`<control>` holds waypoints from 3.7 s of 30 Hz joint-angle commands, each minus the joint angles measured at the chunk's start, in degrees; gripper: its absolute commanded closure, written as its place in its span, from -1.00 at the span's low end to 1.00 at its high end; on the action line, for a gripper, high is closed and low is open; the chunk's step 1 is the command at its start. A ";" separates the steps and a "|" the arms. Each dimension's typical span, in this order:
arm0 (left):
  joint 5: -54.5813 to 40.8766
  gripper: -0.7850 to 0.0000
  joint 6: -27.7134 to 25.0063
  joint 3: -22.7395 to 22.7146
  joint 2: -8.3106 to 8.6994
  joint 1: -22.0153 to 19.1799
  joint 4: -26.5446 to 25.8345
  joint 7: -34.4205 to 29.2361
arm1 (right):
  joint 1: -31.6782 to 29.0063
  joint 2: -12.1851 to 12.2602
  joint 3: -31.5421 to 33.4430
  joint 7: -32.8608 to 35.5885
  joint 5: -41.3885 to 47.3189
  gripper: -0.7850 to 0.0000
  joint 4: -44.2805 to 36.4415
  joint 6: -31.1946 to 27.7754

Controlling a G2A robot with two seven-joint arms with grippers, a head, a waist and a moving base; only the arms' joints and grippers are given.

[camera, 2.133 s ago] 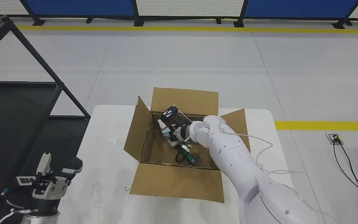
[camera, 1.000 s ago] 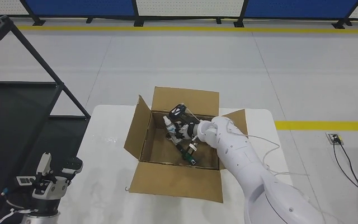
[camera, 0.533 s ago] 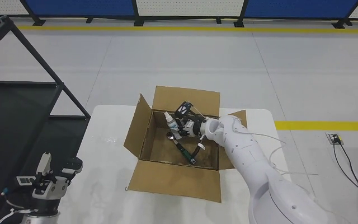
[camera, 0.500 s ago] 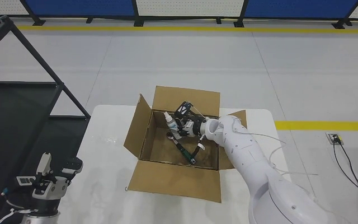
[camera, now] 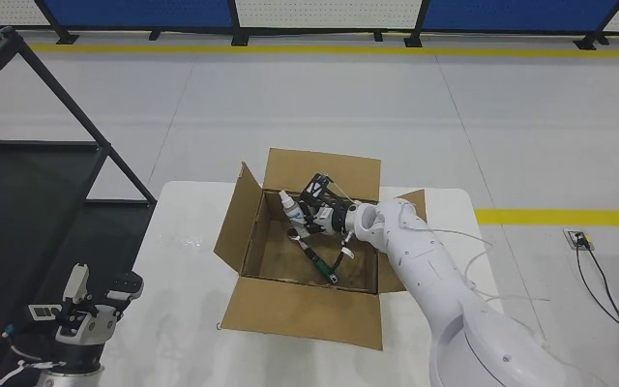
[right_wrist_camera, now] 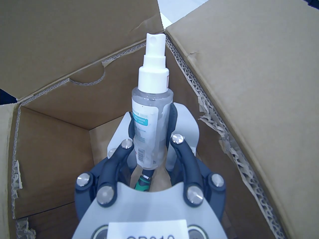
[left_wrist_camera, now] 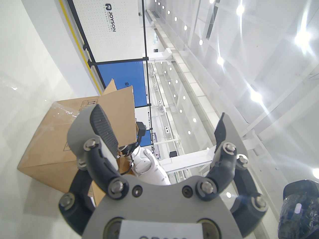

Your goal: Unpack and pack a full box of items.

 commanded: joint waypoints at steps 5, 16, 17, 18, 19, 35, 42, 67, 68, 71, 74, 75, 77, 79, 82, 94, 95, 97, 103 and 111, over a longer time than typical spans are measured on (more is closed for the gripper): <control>0.00 -1.00 0.00 0.00 0.00 0.00 0.00 0.00 | 0.00 0.00 0.01 0.15 0.05 1.00 0.00 0.03; 0.00 -1.00 0.00 0.00 0.00 0.00 0.00 0.00 | 0.00 0.00 0.01 0.15 0.05 -0.33 0.00 0.03; 0.00 -1.00 0.00 0.00 0.00 0.00 0.00 0.00 | 0.00 0.00 0.01 0.15 0.05 1.00 0.00 0.03; 0.00 -1.00 0.00 0.00 0.00 0.00 0.00 0.00 | 0.00 0.00 0.01 0.15 0.05 1.00 0.00 0.03; 0.00 -1.00 0.00 0.00 0.00 0.00 0.00 0.00 | 0.00 0.00 0.01 0.15 0.05 1.00 0.00 0.03; 0.00 -1.00 0.00 0.00 0.00 0.00 0.00 0.00 | -1.97 2.75 -1.49 -9.89 -5.18 1.00 -2.79 1.90; 0.00 -1.00 0.00 0.00 0.00 0.00 0.00 0.00 | -2.23 3.70 -2.71 -13.60 -9.60 1.00 -7.40 8.46; 0.00 -1.00 0.00 0.00 0.00 0.00 0.00 0.00 | -3.36 7.05 -2.78 -21.10 -14.87 -0.61 -16.07 11.88; 0.00 -1.00 0.00 0.00 0.00 0.00 0.00 0.00 | -3.36 7.05 -2.78 -21.10 -14.87 -0.61 -16.07 11.88; 0.00 -1.00 0.00 0.00 0.00 0.00 0.00 0.00 | -3.36 7.05 -2.78 -21.10 -14.87 -0.61 -16.07 11.88; 0.00 -1.00 0.00 0.00 0.00 0.00 0.00 0.00 | -3.36 7.05 -2.78 -21.10 -14.87 -0.61 -16.07 11.88; 0.00 -1.00 0.00 0.00 0.00 0.00 0.00 0.00 | -3.36 7.05 -2.78 -21.10 -14.87 -1.00 -16.07 11.88; 0.00 -1.00 0.00 0.00 0.00 0.00 0.00 0.00 | -3.66 7.28 -2.21 -21.62 -14.39 -1.00 -17.32 12.17; 0.00 -1.00 0.00 0.00 0.00 0.00 0.00 0.00 | -3.39 7.96 -1.77 -23.94 -15.37 -1.00 -18.82 12.39; 0.00 -1.00 0.00 0.00 0.00 0.00 0.00 0.00 | -3.61 9.30 -1.51 -26.93 -18.23 -1.00 -21.13 13.42; 0.00 -1.00 0.00 0.00 0.00 0.00 0.00 0.00 | -11.92 19.76 5.91 -28.09 -27.99 -1.00 -44.61 19.55; 0.00 -1.00 0.00 0.00 0.00 0.00 0.00 0.00 | -13.39 21.11 7.53 -26.92 -28.72 -1.00 -48.10 20.10; 0.00 -1.00 0.00 0.00 0.00 0.00 0.00 0.00 | -17.12 23.96 11.37 -23.88 -30.25 -1.00 -56.04 20.84; 0.00 -1.00 0.00 0.00 0.00 0.00 0.00 0.00 | -32.15 31.22 25.13 -10.78 -35.08 -1.00 -82.19 21.89; 0.00 -1.00 0.00 0.00 0.00 0.00 0.00 0.00 | -35.63 32.14 28.07 7.76 -35.64 -1.00 -91.51 21.27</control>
